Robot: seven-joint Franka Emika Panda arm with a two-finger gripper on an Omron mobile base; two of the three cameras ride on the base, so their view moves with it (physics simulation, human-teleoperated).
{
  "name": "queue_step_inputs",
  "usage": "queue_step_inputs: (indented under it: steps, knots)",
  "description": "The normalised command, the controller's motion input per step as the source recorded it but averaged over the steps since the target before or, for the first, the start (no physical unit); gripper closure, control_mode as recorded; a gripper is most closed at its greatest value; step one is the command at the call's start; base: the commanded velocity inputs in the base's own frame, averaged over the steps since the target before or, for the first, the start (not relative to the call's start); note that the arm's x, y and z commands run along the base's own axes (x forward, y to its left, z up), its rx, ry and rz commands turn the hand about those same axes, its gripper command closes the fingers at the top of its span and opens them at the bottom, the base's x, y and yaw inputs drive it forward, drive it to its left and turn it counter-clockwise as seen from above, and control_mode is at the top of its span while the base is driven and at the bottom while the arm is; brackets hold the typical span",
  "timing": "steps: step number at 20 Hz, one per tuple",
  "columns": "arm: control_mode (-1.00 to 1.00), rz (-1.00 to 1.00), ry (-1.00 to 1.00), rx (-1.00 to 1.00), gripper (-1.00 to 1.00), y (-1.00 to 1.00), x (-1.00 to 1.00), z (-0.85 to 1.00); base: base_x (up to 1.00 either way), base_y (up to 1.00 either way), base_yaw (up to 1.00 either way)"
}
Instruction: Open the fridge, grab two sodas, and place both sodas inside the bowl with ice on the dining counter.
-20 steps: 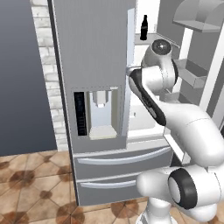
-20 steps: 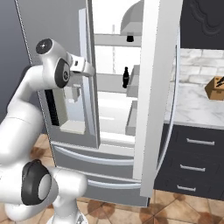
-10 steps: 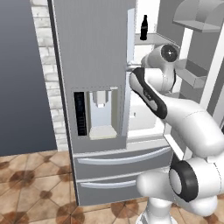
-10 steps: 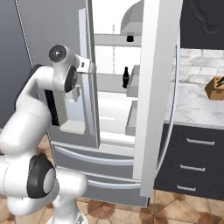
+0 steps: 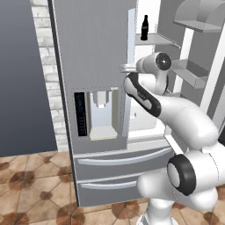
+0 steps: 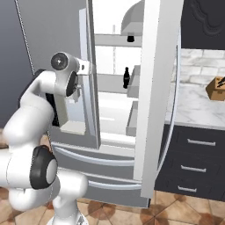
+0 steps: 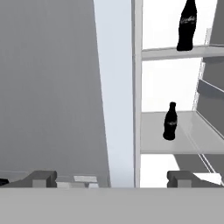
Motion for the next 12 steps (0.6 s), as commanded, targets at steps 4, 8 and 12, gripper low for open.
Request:
queue_step_inputs:
  steps: [4, 8, 12]
  knots:
    - [-1.00, -0.01, 0.00, -0.07, -1.00, 0.00, 0.30, 0.04, 0.00, 0.00, 0.00]
    - [-1.00, 0.00, 0.00, -0.02, -1.00, 0.00, 0.38, 0.00, 0.00, 0.00, 0.00]
    - [-1.00, -0.02, 0.00, -0.02, -1.00, 0.00, 0.37, 0.00, 0.00, 0.00, 0.00]
